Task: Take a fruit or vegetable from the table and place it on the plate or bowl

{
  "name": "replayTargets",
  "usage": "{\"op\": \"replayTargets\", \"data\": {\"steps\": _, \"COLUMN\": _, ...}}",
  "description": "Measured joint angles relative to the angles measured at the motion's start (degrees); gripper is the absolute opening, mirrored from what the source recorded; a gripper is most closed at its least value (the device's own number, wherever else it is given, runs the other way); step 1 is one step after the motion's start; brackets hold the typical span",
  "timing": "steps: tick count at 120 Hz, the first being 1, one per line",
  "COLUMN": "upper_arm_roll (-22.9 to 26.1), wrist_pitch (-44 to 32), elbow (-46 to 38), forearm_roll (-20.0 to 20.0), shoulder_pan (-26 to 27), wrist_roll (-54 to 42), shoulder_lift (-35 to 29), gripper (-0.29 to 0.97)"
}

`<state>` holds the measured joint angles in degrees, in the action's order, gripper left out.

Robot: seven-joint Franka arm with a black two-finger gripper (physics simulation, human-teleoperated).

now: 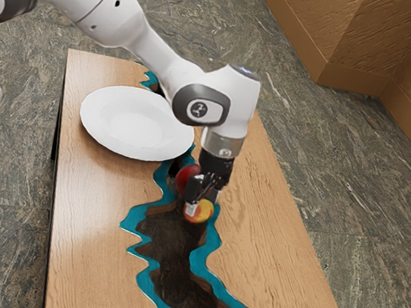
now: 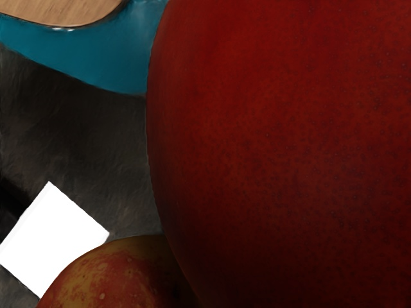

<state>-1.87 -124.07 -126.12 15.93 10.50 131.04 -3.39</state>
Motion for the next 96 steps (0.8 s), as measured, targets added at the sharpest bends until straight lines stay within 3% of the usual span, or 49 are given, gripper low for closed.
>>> {"op": "replayTargets", "data": {"steps": 32, "upper_arm_roll": 0.0, "wrist_pitch": -1.7, "elbow": 0.1, "forearm_roll": 0.0, "shoulder_pan": 0.1, "wrist_roll": 0.7, "shoulder_lift": 1.5, "gripper": 0.63}}
{"op": "replayTargets", "data": {"steps": 68, "upper_arm_roll": 0.2, "wrist_pitch": -1.7, "elbow": 0.9, "forearm_roll": -0.8, "shoulder_pan": -0.4, "wrist_roll": -0.7, "shoulder_lift": 0.7, "gripper": 0.17}}
{"op": "replayTargets", "data": {"steps": 79, "upper_arm_roll": 0.2, "wrist_pitch": -1.4, "elbow": 4.1, "forearm_roll": -5.3, "shoulder_pan": 0.8, "wrist_roll": -1.4, "shoulder_lift": -0.1, "gripper": 0.09}}
{"op": "replayTargets", "data": {"steps": 96, "upper_arm_roll": 0.1, "wrist_pitch": -0.6, "elbow": 6.0, "forearm_roll": -13.4, "shoulder_pan": 1.9, "wrist_roll": -2.5, "shoulder_lift": -6.4, "gripper": 0.05}}
